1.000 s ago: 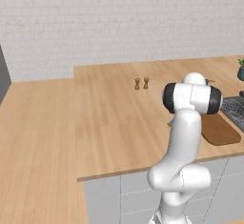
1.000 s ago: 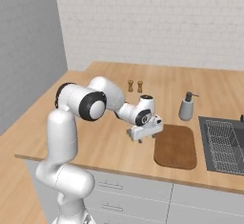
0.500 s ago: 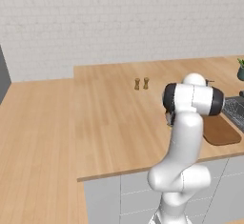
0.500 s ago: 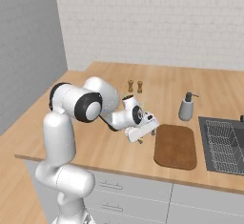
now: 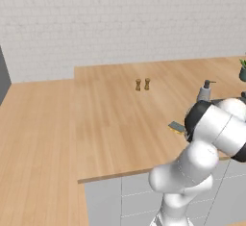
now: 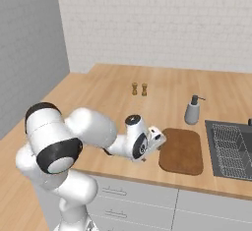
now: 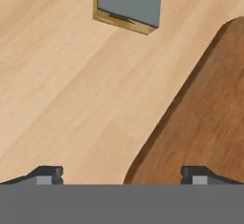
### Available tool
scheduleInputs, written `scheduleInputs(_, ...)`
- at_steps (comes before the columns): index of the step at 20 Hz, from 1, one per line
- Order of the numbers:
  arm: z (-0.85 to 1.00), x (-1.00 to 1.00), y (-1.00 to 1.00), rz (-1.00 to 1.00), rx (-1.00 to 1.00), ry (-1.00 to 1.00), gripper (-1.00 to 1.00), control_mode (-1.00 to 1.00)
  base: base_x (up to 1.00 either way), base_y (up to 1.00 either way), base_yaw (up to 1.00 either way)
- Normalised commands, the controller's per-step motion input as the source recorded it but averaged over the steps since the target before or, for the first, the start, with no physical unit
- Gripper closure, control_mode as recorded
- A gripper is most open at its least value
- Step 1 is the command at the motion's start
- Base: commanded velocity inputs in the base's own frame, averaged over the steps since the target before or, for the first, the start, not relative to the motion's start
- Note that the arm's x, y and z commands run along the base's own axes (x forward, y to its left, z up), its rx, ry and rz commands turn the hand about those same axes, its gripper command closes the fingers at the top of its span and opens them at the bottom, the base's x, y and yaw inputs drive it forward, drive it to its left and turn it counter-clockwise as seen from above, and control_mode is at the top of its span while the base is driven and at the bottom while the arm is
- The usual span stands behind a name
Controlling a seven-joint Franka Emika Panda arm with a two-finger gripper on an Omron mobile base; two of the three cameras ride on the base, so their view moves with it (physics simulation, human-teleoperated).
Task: Pick up the sponge from the counter and clean the cutting board by briefly scrubbing or pressing down on the cutting board. Once finished, release the sponge.
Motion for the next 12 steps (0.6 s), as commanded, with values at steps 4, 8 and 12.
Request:
scheduleInputs(4,1.0,-0.94,-0.18,0.06,0.57,-0.14,-1.0,-1.0,0.0,0.0,0.0)
scheduleInputs(8,1.0,-0.79,-0.17,0.04,0.56,-0.04,-1.0,-1.0,0.0,0.0,0.0)
scheduleInputs(12,1.0,-0.68,-0.23,0.06,0.52,-0.01,-1.0,-1.0,0.0,0.0,0.0)
